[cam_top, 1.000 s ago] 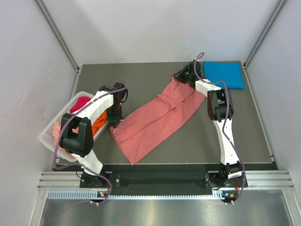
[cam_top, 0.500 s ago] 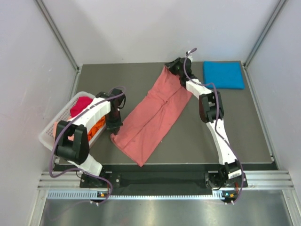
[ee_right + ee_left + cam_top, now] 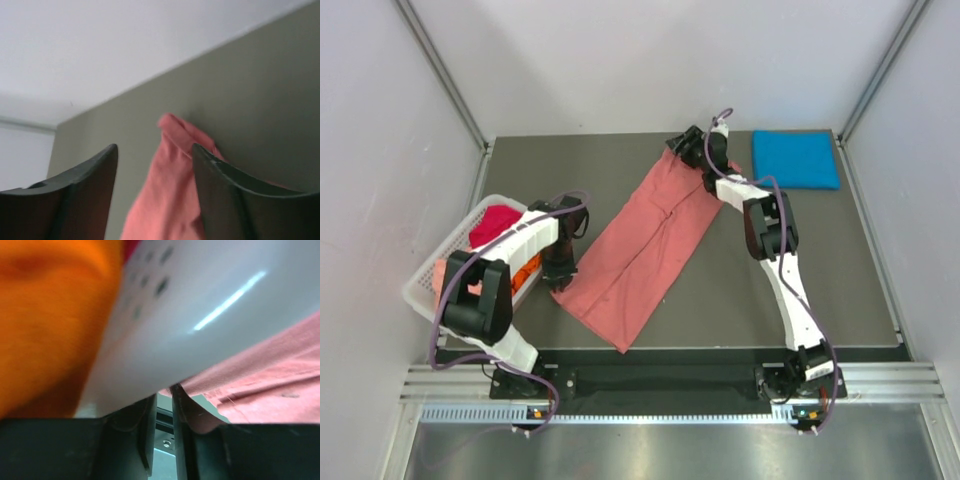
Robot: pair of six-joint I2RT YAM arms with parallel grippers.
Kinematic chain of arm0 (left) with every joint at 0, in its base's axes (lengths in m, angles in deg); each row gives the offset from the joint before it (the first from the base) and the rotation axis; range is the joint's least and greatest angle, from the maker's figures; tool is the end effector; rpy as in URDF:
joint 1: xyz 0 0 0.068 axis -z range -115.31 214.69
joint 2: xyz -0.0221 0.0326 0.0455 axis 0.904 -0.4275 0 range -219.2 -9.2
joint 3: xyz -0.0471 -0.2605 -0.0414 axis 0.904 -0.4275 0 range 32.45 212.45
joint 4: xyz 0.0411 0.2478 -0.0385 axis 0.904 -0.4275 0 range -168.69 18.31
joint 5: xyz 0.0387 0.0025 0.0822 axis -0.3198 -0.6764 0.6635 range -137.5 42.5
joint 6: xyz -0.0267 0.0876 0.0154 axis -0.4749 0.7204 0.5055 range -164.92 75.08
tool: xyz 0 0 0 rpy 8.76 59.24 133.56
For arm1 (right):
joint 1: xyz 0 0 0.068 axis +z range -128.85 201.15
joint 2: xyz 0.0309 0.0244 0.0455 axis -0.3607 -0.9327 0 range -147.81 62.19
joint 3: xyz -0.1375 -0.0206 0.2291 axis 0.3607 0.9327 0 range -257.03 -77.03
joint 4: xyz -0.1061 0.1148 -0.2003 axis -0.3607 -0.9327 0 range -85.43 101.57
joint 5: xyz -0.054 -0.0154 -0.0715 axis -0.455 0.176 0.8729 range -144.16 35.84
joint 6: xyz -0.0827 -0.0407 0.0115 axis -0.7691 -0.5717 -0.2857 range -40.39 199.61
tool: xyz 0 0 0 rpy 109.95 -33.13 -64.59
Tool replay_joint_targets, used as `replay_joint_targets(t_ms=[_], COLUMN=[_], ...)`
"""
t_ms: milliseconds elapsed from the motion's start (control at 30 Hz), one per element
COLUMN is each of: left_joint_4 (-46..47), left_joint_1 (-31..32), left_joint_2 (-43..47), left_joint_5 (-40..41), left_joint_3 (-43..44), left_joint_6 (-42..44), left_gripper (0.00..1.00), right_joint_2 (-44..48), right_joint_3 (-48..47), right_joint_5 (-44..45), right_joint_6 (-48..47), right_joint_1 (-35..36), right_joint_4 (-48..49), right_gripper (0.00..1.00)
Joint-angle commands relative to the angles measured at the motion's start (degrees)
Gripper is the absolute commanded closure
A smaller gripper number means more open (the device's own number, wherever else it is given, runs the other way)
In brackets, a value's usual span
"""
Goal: Fold and stack the t-shirts
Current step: Fold the tshirt
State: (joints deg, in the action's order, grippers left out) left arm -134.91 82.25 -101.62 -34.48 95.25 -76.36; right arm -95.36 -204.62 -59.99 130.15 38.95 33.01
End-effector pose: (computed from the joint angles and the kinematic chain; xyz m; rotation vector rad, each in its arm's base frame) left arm 0.2526 -0.0602 0.1519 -0.3626 3.0511 0.3507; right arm 0.6165 0.2069 0.1227 0.4355 1.7651 0.9552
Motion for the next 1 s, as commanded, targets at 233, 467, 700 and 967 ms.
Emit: replay_joint_targets(t_ms=[233,467,700,967], left_joint_4=[-3.9,9.4,16.3,19.1], left_joint_1=[2.1,9.8,17.1,20.4], left_joint_2=[1.9,3.7,-1.7,-4.2], left_joint_5=[18.3,-9.7,-13.7,-12.5], left_joint_3=[11.1,11.6,6.1,0.9], left_joint_6=[-1.4,3.8,3.1,0.7], left_gripper=[0.73,0.74,0.76,0.77], right_joint_2=[32.5,42.1,45.9,38.6], right_joint_3=[29.9,32.8,41.5,41.5], right_joint_5=[-3.7,0.0,-1.5,-5.6], right_joint_6=[-12.6,-17.0,-15.7,-14.1], right_joint_1=[-2.5,-3.2,-6.3,-11.4], right_joint_4=[1.2,-18.9,-22.7,-23.1], right_gripper=[0.3,0.31,0.46,0.66])
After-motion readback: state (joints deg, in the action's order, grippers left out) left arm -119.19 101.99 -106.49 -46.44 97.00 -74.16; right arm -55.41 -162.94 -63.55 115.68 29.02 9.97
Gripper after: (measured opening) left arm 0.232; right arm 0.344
